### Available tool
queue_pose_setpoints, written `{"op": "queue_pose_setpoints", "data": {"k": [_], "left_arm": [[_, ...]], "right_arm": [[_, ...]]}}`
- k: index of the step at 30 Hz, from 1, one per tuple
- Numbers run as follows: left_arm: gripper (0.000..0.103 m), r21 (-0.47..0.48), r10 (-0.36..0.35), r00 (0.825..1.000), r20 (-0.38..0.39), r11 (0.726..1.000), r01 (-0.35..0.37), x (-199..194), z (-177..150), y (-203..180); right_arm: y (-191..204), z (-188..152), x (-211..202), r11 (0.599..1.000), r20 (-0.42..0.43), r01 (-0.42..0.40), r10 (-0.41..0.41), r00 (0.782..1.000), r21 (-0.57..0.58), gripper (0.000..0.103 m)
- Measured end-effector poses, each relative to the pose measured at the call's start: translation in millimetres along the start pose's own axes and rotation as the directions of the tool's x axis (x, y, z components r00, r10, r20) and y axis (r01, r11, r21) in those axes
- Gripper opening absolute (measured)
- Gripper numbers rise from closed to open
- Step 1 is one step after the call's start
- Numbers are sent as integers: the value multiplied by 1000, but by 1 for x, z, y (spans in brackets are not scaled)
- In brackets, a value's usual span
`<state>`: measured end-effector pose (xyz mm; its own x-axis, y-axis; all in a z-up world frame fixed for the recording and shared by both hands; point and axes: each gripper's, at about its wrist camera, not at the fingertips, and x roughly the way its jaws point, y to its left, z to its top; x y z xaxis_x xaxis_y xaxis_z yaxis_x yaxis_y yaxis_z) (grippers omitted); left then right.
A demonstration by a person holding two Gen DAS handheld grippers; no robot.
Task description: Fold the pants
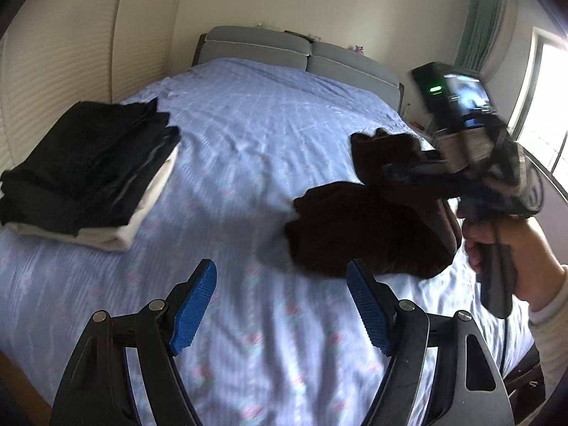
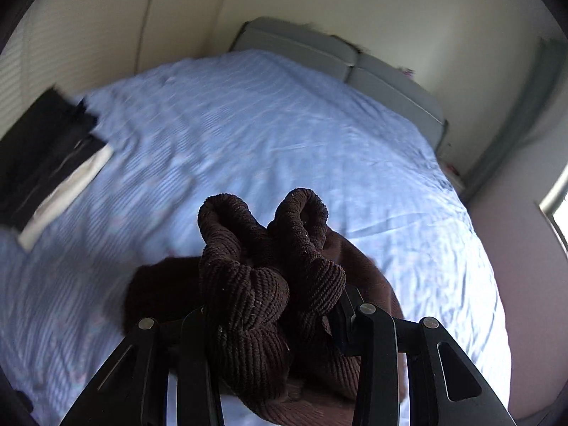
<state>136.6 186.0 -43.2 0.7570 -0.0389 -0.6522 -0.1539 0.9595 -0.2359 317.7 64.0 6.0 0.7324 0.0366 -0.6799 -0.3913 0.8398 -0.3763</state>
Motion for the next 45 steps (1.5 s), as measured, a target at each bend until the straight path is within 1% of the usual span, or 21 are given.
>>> {"op": "queue_pose_setpoints", "data": {"k": [1,5,6,9,10,11,12,13,17,19,22,24,26,28,30,32,34,37,39,43,45], "left_arm": [[75,0,1,1000,0,1000,-1,-3,-3,4],[75,-11,27,1000,-4,1000,-27,-7,-12,21],[75,-14,35,999,-9,999,-35,-7,-16,25],[75,-20,59,998,-26,998,-59,-6,-23,32],[75,-26,70,997,-28,997,-71,-7,-24,34],[76,-29,76,997,-29,997,-76,-7,-25,36],[76,-32,85,996,-30,996,-86,-7,-24,37],[77,-33,91,995,-29,995,-92,-8,-24,38],[79,-33,132,991,-4,991,-132,-18,-18,40],[81,-22,137,990,19,990,-136,-26,-14,38],[83,20,145,988,56,989,-146,-35,-5,28],[84,42,142,988,65,989,-145,-36,2,18],[86,56,122,990,72,990,-126,-35,8,8],[88,69,96,992,84,992,-102,-30,16,-6],[91,92,64,994,92,993,-73,-20,27,-25],[93,114,48,994,94,992,-58,-10,35,-40],[94,156,24,995,93,987,-38,9,47,-60],[95,172,-7,998,68,985,-5,38,65,-79],[96,152,-15,999,40,988,9,57,75,-87],[96,59,-41,997,-59,997,44,103,95,-92],[96,31,-26,996,-84,999,29,120,100,-95]], "right_arm": [[18,-2,4,1000,-18,4,-4,1000,-28,39],[57,-12,24,995,-80,18,-26,996,-95,44],[65,-17,23,993,-82,33,-43,996,-115,44],[85,-31,22,978,-44,78,-89,995,-196,52],[89,-34,20,972,-30,87,-96,995,-220,63],[91,-37,17,966,-16,82,-88,996,-246,81],[94,-38,14,963,-3,59,-62,998,-262,88],[97,-38,7,961,15,37,-34,999,-273,92],[110,-37,-26,945,99,15,19,995,-327,92],[105,-38,-52,951,162,-1,54,985,-309,92],[78,-46,-87,972,230,-29,84,970,-234,92],[55,-51,-97,984,257,-52,95,962,-169,92],[19,-63,-108,994,272,-85,100,957,-68,92],[-14,-73,-110,994,282,-110,98,954,27,92],[-49,-84,-107,986,286,-109,70,956,123,92],[-85,-97,-99,971,285,-104,39,958,216,92],[-107,-107,-88,955,274,-111,32,961,276,92],[-139,-127,-64,921,234,-109,20,972,375,92],[-156,-142,-44,891,197,-107,21,980,441,92],[-175,-165,-15,842,152,-126,53,987,525,92],[-179,-172,0,822,130,-131,70,989,554,92]]}}
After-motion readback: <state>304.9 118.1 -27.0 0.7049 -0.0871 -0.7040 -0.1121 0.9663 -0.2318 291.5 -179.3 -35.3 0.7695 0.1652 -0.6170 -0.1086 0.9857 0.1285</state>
